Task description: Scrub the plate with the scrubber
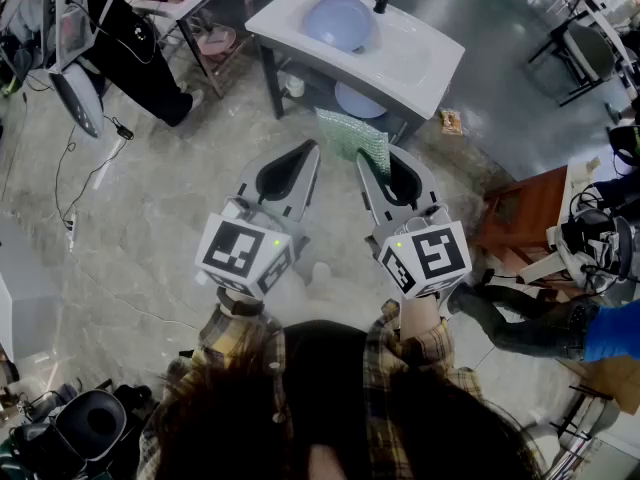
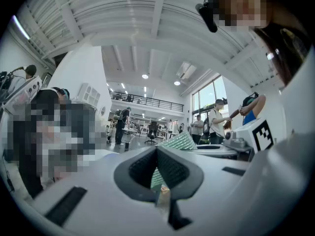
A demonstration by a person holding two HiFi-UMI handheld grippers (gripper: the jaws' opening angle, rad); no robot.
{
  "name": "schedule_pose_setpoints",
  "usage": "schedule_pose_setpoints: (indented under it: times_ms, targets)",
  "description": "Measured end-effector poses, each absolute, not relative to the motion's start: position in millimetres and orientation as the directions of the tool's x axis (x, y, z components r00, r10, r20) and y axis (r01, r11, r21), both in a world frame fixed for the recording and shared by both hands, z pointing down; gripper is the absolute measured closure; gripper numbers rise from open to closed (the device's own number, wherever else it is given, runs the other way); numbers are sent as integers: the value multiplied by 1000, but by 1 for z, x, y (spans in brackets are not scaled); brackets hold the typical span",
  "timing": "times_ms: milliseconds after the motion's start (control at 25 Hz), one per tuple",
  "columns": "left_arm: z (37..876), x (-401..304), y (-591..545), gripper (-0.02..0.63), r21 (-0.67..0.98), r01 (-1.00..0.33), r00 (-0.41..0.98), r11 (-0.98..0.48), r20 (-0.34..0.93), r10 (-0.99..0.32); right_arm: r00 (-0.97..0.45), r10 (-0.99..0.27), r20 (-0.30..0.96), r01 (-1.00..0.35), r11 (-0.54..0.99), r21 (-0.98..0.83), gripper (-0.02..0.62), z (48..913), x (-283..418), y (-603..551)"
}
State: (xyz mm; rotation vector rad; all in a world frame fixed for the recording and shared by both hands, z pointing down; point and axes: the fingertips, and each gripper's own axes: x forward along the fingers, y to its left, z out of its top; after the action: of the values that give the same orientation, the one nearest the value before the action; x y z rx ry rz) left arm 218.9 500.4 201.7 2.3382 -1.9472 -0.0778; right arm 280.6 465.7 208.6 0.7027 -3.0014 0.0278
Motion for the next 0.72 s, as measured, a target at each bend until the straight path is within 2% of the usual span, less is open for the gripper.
schedule_pose_setpoints:
  times_ms: [480, 720]
  targets:
    - [202, 223, 494, 591, 117, -982, 152, -152, -1, -988, -910, -413, 40, -414, 910, -19, 499, 208, 288, 458]
    - [206, 223, 472, 591, 111, -980, 170, -167, 13, -985, -896, -443, 34, -444, 895, -40, 499, 214, 293, 434]
